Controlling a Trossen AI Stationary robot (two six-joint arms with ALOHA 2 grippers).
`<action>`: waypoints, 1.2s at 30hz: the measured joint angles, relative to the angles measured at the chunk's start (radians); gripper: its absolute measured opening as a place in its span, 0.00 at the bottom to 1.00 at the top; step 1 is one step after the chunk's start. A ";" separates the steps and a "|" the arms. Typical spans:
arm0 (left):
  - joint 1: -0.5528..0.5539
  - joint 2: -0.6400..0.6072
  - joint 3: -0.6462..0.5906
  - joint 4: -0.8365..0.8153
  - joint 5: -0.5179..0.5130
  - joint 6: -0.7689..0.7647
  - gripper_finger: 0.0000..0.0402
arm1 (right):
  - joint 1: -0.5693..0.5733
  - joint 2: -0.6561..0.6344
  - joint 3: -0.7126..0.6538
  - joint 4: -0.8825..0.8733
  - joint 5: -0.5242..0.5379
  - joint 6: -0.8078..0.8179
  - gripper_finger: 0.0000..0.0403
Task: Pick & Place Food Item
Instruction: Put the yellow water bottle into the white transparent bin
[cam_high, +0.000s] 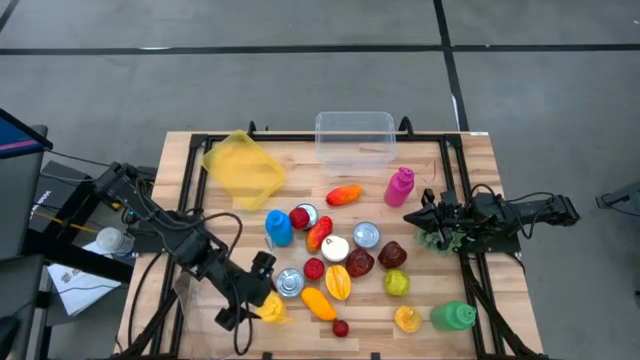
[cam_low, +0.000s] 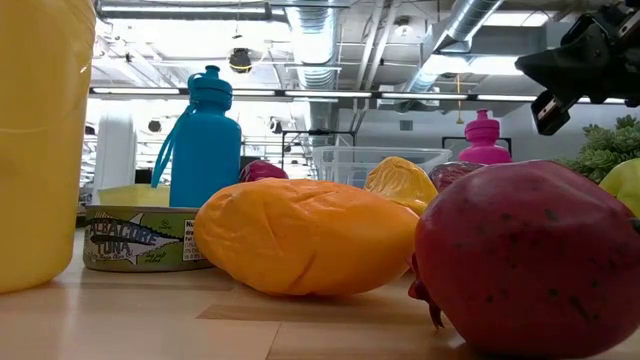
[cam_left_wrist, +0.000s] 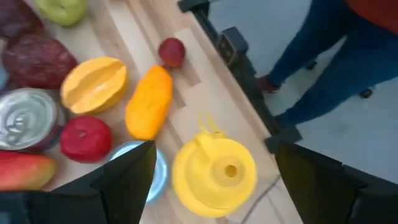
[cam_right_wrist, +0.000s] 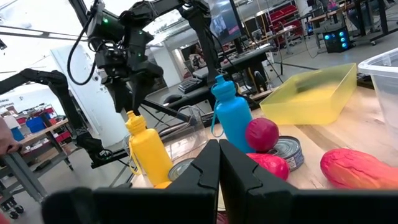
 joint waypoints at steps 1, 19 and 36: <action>-0.003 0.000 0.000 0.001 -0.004 0.000 0.78 | 0.000 0.000 0.000 0.000 0.007 -0.001 0.00; -0.050 -0.080 -0.195 0.212 -0.106 -0.080 0.73 | 0.000 0.000 0.000 -0.023 0.018 0.000 0.00; -0.070 -0.080 -0.227 0.268 -0.165 -0.101 0.67 | 0.000 0.000 0.000 -0.055 0.018 0.001 0.00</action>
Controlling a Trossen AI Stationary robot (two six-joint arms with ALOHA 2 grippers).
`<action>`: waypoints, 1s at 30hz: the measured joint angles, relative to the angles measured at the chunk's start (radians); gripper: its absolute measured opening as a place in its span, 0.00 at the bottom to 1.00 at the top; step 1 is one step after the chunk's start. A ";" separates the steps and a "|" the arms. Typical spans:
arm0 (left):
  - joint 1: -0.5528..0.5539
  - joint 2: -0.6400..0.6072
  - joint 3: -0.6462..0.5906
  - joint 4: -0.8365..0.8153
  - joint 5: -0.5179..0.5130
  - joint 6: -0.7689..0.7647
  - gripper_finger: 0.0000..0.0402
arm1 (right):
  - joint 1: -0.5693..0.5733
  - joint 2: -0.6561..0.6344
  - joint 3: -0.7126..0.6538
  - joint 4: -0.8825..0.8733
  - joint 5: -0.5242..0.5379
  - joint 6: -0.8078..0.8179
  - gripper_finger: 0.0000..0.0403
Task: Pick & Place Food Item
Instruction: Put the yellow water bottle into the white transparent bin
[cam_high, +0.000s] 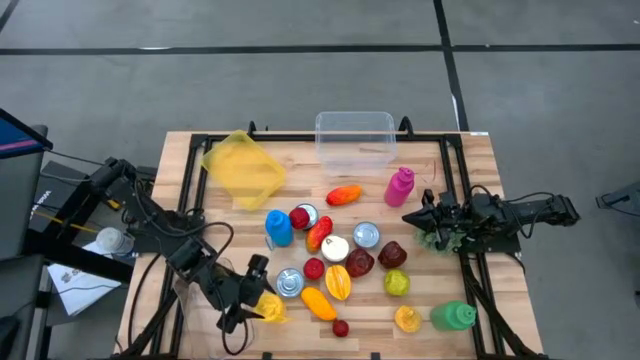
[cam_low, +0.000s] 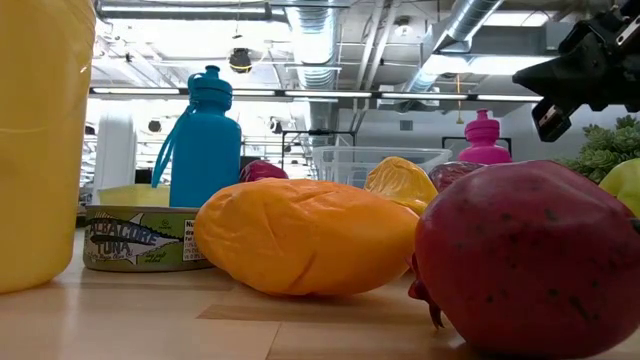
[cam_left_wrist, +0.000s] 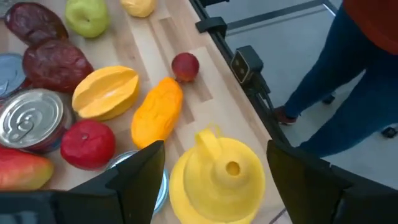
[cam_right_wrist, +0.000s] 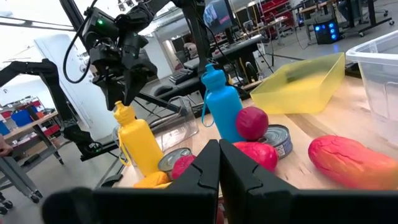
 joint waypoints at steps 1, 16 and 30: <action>-0.002 0.000 0.000 0.000 -0.008 -0.004 0.66 | 0.000 0.000 0.000 0.000 0.000 0.000 0.00; -0.045 0.000 -0.065 0.126 -0.144 -0.030 0.57 | 0.000 0.000 0.000 -0.003 0.000 0.000 0.00; -0.064 0.000 -0.065 0.115 -0.161 -0.030 0.40 | 0.000 0.000 0.000 -0.005 0.000 0.000 0.00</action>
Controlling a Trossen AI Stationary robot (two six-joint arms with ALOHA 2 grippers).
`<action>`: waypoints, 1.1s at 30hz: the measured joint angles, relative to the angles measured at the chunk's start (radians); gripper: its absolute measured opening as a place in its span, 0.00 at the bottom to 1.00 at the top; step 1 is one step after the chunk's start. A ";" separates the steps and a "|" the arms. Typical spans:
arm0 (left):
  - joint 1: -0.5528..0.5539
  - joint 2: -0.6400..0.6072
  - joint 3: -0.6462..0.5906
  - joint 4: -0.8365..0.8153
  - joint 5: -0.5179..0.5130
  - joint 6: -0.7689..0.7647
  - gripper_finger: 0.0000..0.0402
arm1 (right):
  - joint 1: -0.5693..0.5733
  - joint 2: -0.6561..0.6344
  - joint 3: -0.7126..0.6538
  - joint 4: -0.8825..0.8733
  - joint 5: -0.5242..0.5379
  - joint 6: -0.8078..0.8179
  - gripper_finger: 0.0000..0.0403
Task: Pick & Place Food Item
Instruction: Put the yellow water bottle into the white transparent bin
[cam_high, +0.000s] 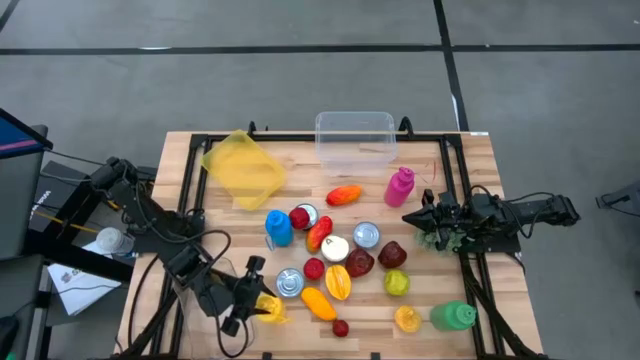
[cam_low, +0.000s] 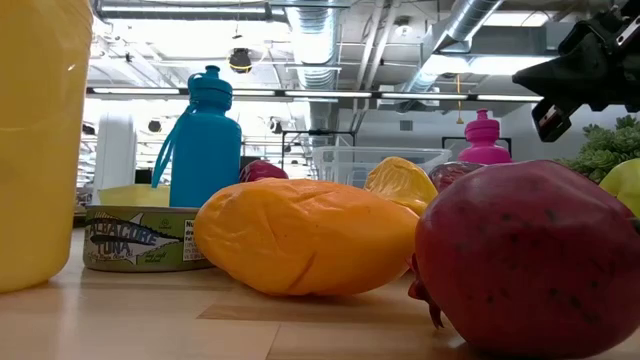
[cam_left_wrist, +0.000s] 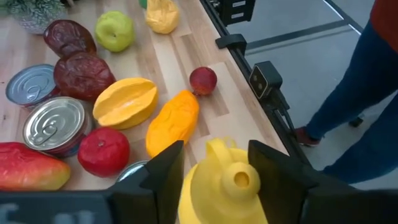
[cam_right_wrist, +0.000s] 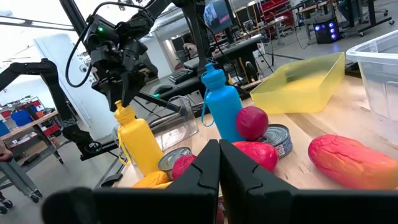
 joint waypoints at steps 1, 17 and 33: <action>0.000 0.000 0.000 0.000 -0.001 0.000 0.38 | 0.000 0.000 0.000 0.000 0.000 0.000 0.00; 0.023 -0.005 0.000 0.003 -0.005 0.003 0.14 | 0.000 0.000 0.000 0.000 0.000 0.000 0.00; 0.214 -0.161 0.000 0.286 -0.009 0.030 0.11 | 0.000 0.000 0.000 0.002 0.000 0.000 0.00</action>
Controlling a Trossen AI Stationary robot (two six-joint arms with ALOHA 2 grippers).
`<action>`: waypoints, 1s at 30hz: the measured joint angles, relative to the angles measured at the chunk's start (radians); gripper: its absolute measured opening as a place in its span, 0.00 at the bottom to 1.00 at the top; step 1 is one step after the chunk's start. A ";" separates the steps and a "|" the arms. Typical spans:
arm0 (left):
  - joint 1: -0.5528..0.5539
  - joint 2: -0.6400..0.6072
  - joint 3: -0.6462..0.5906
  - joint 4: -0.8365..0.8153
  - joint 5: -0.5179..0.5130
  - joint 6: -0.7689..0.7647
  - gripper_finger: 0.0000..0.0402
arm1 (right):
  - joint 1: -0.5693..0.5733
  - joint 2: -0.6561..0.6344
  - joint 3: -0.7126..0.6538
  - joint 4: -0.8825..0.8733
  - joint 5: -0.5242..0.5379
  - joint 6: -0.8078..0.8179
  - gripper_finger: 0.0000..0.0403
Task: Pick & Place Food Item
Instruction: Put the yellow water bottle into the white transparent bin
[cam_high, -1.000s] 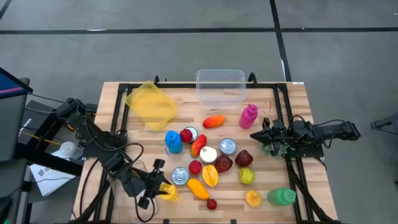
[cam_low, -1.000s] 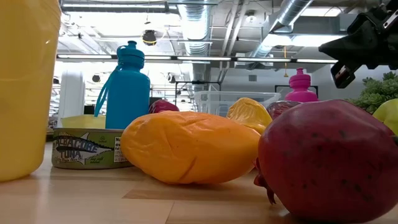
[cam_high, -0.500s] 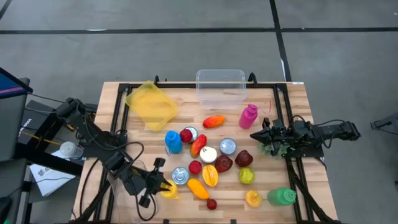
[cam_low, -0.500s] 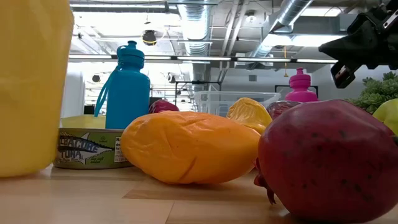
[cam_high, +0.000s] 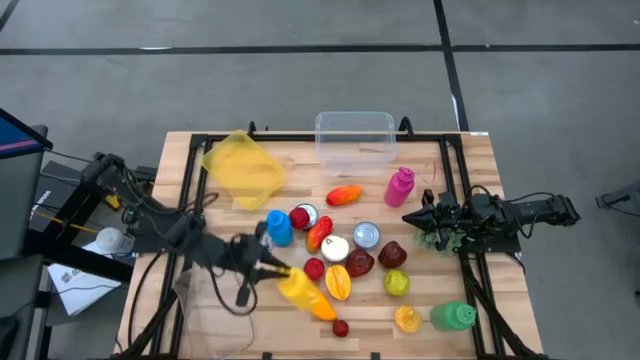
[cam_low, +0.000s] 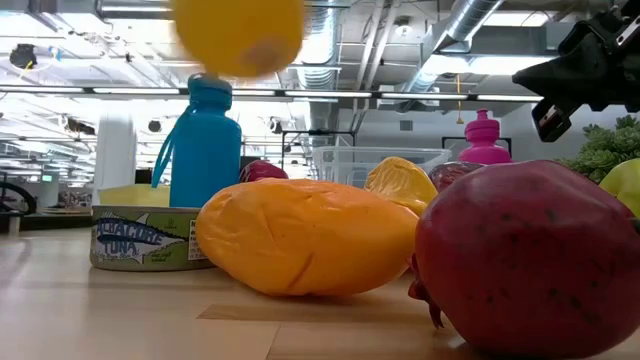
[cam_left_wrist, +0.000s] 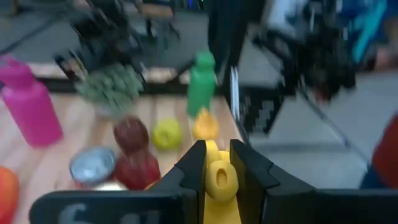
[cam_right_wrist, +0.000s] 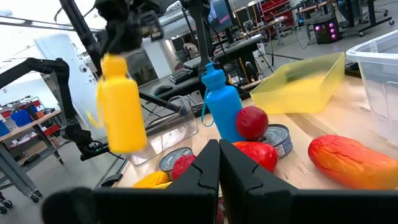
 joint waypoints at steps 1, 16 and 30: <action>0.018 -0.006 0.001 0.028 -0.005 0.001 0.11 | 0.000 0.000 0.000 0.000 0.000 0.000 0.00; 0.534 0.180 0.458 -0.135 0.015 0.418 0.11 | 0.000 0.000 -0.002 0.012 0.000 0.000 0.00; 0.959 0.467 0.626 -0.129 0.133 0.445 0.11 | 0.000 0.000 -0.002 0.016 0.000 0.000 0.00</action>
